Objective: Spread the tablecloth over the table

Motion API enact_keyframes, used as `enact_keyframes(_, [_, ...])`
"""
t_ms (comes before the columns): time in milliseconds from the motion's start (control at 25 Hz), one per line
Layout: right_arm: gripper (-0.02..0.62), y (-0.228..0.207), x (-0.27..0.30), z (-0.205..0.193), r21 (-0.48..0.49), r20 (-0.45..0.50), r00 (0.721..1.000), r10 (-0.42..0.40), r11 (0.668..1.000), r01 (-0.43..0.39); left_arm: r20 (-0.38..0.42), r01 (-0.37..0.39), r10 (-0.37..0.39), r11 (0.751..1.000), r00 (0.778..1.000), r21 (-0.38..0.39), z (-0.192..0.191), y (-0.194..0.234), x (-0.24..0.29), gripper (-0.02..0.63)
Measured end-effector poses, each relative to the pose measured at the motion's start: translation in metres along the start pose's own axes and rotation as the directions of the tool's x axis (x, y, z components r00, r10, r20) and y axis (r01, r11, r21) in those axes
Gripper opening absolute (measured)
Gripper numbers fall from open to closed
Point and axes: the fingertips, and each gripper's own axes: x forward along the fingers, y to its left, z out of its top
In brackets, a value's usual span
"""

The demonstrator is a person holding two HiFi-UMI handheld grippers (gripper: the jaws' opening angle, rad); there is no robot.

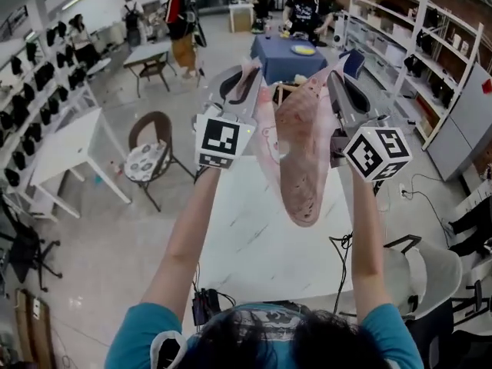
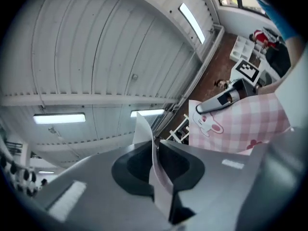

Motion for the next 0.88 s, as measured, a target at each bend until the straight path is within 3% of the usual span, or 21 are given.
enact_keyframes(160, [0.006,-0.041,0.028,-0.067,0.097,-0.06,0.998,0.0,0.995,0.006,-0.139,-0.02,0.026,0.999,0.99,0.048,-0.08,-0.005,0.023,0.052])
enact_keyframes(360, [0.005,-0.075,0.048,-0.133,0.172,-0.124,0.992,-0.003,0.985,0.024,-0.258,-0.017,0.021,1.0,0.966,0.018,-0.161,-0.008,0.043,0.052])
enact_keyframes(640, [0.005,-0.127,0.035,-0.203,0.189,-0.233,0.969,-0.088,0.973,0.134,-0.341,-0.038,0.032,0.999,0.939,-0.009,-0.229,-0.015,0.052,0.052])
enact_keyframes(880, [0.005,-0.157,0.003,-0.238,0.165,-0.304,0.943,-0.137,0.967,0.194,-0.43,-0.109,0.077,0.993,0.9,-0.051,-0.269,-0.014,0.025,0.054])
